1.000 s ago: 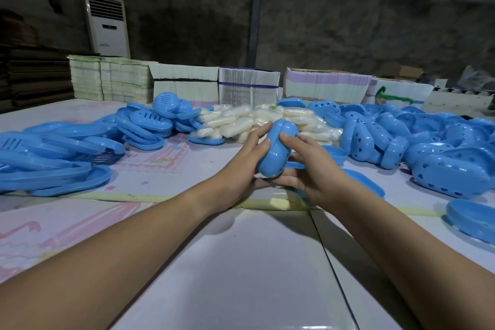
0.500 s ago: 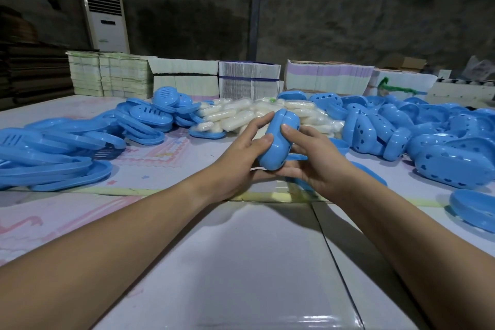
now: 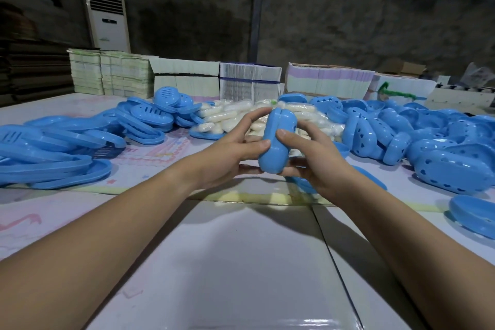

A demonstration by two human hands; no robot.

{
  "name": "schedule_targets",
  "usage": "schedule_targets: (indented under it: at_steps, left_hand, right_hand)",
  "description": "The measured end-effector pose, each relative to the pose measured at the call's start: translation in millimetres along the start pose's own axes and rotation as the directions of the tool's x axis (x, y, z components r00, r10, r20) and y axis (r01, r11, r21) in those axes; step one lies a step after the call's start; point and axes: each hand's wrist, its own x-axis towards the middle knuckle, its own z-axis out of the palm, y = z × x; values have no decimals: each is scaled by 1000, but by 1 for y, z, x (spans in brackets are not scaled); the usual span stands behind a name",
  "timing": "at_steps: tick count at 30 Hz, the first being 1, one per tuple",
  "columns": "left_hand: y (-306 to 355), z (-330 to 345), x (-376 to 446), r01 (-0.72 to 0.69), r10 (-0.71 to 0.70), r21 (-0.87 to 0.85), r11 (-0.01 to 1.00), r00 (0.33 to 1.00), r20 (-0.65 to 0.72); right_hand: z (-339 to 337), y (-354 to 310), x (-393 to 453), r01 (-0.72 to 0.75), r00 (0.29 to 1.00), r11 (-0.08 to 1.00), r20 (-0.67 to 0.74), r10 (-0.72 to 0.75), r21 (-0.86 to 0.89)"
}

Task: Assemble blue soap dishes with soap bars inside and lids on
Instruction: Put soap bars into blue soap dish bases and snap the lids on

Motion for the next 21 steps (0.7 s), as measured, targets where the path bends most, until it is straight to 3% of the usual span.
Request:
schedule_targets:
  at_steps: [3, 9, 15, 21]
  left_hand:
    - [0, -9, -3, 33, -32, -19, 999, 998, 61]
    - [-6, -1, 2, 22, -27, -50, 999, 994, -107]
    - [-10, -9, -2, 90, -97, -83, 992, 992, -82]
    - [-9, -11, -4, 30, -36, -57, 998, 994, -107]
  right_hand:
    - [-1, 1, -1, -13, 1000, 997, 26, 15, -81]
    - [0, 4, -1, 19, 998, 990, 67, -10, -140]
    - [-3, 8, -2, 64, 992, 957, 121, -30, -283]
    - [-2, 6, -5, 111, 986, 949, 153, -68, -295]
